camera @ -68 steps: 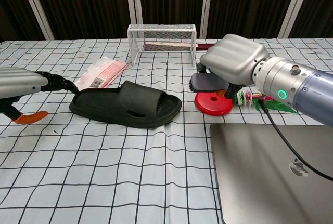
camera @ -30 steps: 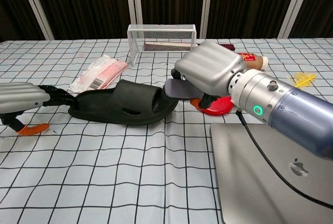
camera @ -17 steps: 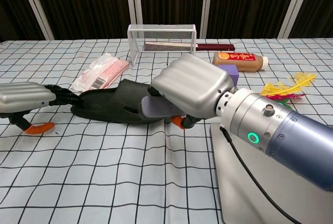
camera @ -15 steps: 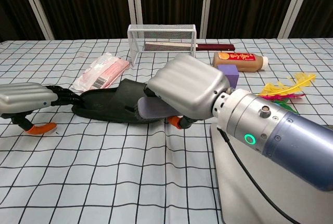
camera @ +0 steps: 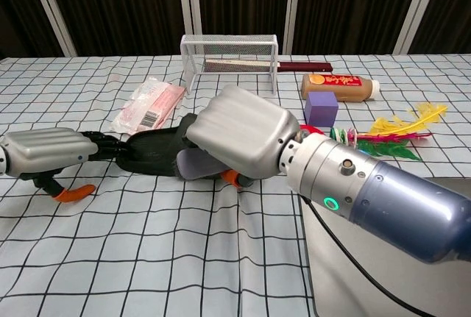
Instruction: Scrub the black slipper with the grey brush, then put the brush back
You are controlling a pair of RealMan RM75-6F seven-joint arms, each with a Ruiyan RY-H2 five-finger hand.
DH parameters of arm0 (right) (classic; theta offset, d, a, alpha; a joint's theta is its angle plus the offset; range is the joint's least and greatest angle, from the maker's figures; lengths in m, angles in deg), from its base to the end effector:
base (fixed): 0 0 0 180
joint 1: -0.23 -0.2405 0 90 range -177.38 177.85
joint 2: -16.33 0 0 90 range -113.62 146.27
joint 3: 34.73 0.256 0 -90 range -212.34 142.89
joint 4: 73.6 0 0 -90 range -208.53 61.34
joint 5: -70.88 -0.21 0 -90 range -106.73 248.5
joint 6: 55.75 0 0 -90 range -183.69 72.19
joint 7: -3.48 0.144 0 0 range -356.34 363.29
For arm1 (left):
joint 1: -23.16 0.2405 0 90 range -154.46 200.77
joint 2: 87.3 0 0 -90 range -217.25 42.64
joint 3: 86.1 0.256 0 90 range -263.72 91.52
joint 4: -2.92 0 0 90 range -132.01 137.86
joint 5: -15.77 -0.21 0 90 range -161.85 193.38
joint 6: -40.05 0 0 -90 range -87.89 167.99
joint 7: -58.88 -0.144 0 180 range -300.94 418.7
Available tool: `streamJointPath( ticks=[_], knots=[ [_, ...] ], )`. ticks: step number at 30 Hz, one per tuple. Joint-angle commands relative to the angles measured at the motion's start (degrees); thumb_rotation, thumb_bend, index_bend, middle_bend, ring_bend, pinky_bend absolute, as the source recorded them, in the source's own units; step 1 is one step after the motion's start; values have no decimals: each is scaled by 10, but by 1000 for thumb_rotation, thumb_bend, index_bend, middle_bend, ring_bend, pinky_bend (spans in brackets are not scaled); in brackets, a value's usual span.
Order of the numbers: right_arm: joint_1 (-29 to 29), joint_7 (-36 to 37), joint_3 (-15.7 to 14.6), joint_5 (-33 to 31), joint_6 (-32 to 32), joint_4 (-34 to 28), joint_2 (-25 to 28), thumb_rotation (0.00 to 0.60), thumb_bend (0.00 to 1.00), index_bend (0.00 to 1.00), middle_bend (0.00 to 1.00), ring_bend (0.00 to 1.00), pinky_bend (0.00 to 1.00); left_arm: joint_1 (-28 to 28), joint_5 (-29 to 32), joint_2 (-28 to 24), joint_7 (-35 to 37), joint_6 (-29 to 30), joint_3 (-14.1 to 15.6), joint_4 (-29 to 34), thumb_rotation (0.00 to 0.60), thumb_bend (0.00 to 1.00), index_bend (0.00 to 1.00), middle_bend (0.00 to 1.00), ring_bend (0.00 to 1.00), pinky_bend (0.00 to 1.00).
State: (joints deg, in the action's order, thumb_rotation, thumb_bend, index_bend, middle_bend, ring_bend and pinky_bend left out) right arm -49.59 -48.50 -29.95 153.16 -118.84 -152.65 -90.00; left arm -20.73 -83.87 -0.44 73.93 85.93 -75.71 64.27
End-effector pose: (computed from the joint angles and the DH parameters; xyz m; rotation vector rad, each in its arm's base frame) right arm -0.0412 -0.2797 -0.0960 2.1121 -0.0149 0.9743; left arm -0.2575 0.3166 -0.0321 -2.4053 -0.8090 -0.5519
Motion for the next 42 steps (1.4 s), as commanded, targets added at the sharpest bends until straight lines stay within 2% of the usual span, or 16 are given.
streamJointPath(
  ticks=[1, 9, 15, 22, 29, 42],
  knots=[
    [-3, 2, -7, 21, -1, 11, -1, 600, 924, 905, 830, 666, 728, -3, -7, 0, 4, 6, 7, 9, 558, 687, 115, 60, 0, 0],
    [3, 14, -9, 48, -12, 15, 8, 600, 931, 905, 830, 666, 728, 0, -6, -20, -11, 24, 13, 32, 559, 682, 112, 58, 0, 0],
    [17, 10, -3, 38, -15, -16, 22, 600, 943, 905, 830, 666, 728, 15, 24, -48, -107, 12, 7, 64, 559, 676, 101, 52, 0, 0],
    [27, 11, 0, 28, -9, -50, 28, 600, 948, 905, 830, 666, 728, 37, 55, -68, -186, 3, 9, 98, 558, 676, 99, 48, 0, 0],
    [34, 29, 12, 20, -12, -52, 31, 600, 956, 905, 830, 666, 728, 48, 68, -69, -166, 8, 6, 87, 555, 678, 99, 47, 0, 0],
    [41, 97, 21, 17, -9, 15, 15, 600, 972, 905, 830, 666, 728, 45, 56, -55, -136, 7, 10, 56, 555, 681, 98, 47, 0, 0]
  ],
)
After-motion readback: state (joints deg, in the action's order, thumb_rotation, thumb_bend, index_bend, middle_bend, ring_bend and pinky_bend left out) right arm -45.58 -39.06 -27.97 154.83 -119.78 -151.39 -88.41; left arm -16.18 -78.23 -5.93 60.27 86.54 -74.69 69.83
